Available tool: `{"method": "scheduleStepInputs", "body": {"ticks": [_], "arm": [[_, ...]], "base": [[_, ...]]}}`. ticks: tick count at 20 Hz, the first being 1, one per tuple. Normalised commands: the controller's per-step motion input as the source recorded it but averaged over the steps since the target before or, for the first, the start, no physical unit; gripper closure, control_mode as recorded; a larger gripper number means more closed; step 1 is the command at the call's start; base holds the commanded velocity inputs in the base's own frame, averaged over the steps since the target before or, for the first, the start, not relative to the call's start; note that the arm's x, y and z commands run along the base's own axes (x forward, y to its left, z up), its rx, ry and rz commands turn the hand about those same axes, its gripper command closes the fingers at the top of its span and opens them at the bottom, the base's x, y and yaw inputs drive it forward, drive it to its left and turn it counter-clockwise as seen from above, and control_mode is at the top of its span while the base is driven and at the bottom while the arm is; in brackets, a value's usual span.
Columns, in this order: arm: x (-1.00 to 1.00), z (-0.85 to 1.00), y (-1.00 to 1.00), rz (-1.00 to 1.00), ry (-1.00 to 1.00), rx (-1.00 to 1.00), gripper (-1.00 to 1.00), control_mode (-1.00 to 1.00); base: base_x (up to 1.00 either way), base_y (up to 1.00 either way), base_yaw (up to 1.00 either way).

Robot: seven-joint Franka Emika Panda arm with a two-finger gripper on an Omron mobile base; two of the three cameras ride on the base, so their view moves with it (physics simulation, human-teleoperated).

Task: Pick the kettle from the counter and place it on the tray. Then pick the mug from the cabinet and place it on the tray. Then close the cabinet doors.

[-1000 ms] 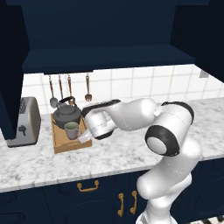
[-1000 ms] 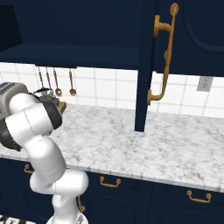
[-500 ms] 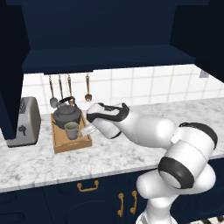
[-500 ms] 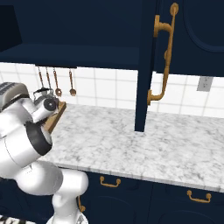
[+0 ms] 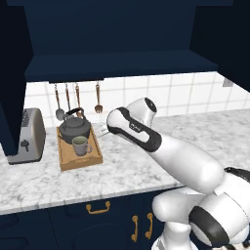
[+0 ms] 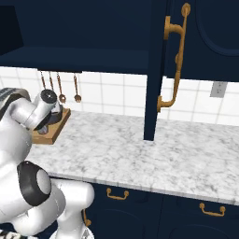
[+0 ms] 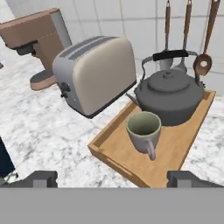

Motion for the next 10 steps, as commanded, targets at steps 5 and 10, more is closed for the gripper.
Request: {"method": "scheduleStepInputs", "body": {"ticks": [5, 10], "arm": [[-0.48, 0.33, -0.21, -0.53, 0.00, 0.07, -1.00, -1.00], [-0.32, 0.27, -0.37, -0.52, 0.00, 0.20, -1.00, -1.00]], "base": [[0.00, 0.00, 0.00], [0.00, 0.00, 0.00]]}}
